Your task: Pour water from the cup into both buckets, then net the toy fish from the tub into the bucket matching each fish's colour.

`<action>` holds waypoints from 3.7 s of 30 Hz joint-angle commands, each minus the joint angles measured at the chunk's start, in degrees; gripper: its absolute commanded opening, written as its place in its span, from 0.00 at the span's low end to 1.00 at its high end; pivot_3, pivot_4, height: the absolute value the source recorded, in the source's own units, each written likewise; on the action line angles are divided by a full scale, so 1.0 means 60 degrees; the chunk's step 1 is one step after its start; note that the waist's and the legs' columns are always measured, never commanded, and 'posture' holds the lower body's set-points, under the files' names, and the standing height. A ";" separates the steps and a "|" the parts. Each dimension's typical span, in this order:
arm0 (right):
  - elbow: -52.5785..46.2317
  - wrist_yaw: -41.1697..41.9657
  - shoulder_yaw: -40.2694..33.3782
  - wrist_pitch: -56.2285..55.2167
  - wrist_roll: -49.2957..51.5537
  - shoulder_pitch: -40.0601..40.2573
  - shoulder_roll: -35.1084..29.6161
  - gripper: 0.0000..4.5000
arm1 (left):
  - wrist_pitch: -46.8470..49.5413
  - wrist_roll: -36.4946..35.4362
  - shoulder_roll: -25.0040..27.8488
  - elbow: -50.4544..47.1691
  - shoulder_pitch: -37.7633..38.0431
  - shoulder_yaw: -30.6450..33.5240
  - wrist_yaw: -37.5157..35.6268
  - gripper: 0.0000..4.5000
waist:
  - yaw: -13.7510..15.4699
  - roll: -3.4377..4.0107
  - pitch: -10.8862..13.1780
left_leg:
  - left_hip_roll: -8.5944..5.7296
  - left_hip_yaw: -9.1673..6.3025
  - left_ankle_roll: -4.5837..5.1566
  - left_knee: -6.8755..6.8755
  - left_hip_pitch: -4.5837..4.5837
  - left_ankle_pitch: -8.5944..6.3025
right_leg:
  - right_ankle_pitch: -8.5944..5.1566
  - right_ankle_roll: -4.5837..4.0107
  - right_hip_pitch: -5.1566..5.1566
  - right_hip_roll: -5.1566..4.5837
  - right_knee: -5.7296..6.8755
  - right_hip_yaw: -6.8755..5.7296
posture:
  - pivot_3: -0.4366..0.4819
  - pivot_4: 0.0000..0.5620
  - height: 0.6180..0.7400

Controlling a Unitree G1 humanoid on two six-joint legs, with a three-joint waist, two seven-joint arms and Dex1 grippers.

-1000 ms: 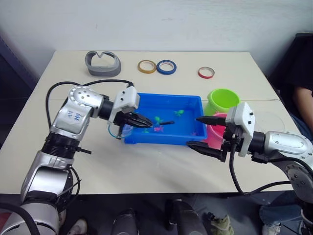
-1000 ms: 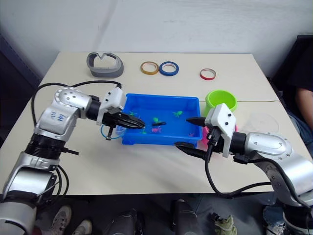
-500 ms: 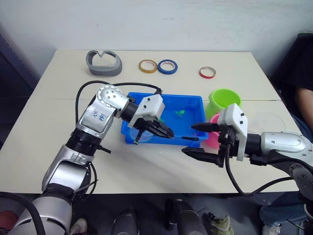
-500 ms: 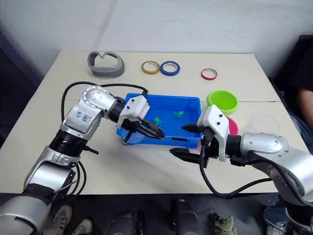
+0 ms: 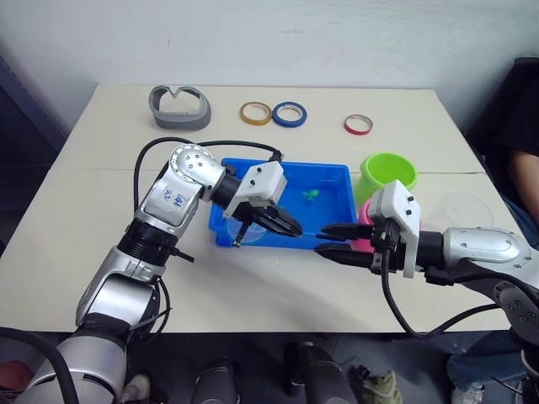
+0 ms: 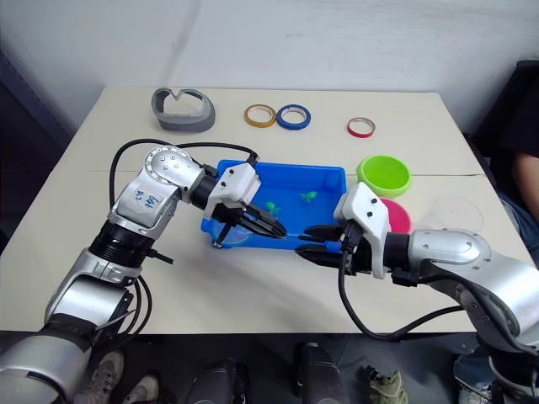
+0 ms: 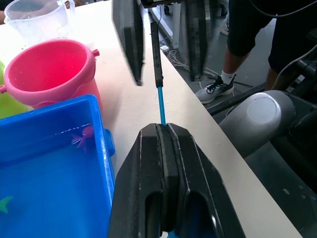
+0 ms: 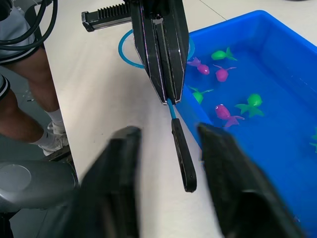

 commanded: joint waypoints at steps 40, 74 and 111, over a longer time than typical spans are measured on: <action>0.0176 0.0041 -0.0328 -0.1000 -0.1688 0.0095 -0.0851 0.00 | 0.1350 -0.0603 0.3142 0.2810 -0.1866 0.3004 0.0597 0.80 | 0.0007 0.0027 0.0005 | 0.0000 -0.0020 -0.0003 0.0021 -0.0028 0.0012 | 0.0003 0.0004 -0.0013 0.0010 0.0004 -0.0089 | 0.48 0.27 0.89; 0.3576 0.2324 0.1451 -0.8973 -0.9516 -0.0863 -0.3565 0.00 | 0.2286 -0.1731 0.3567 -0.0635 0.1438 0.3232 0.0417 0.80 | -0.0071 0.0035 0.0009 | 0.0004 0.0042 -0.0018 0.0032 -0.0019 0.0018 | 0.0004 0.0006 -0.0025 0.0008 0.0024 -0.0076 | 0.48 0.27 0.89; 0.5501 0.4786 0.3105 -1.3607 -1.0555 -0.2334 -0.3185 0.00 | 0.2745 -0.2503 0.3450 -0.1502 0.1844 0.3749 0.1306 0.80 | -0.0231 0.0060 0.0024 | 0.0020 0.0073 -0.0023 0.0150 -0.0019 0.0020 | 0.0006 0.0001 -0.0009 -0.0008 0.0100 -0.0042 | 0.48 0.27 0.89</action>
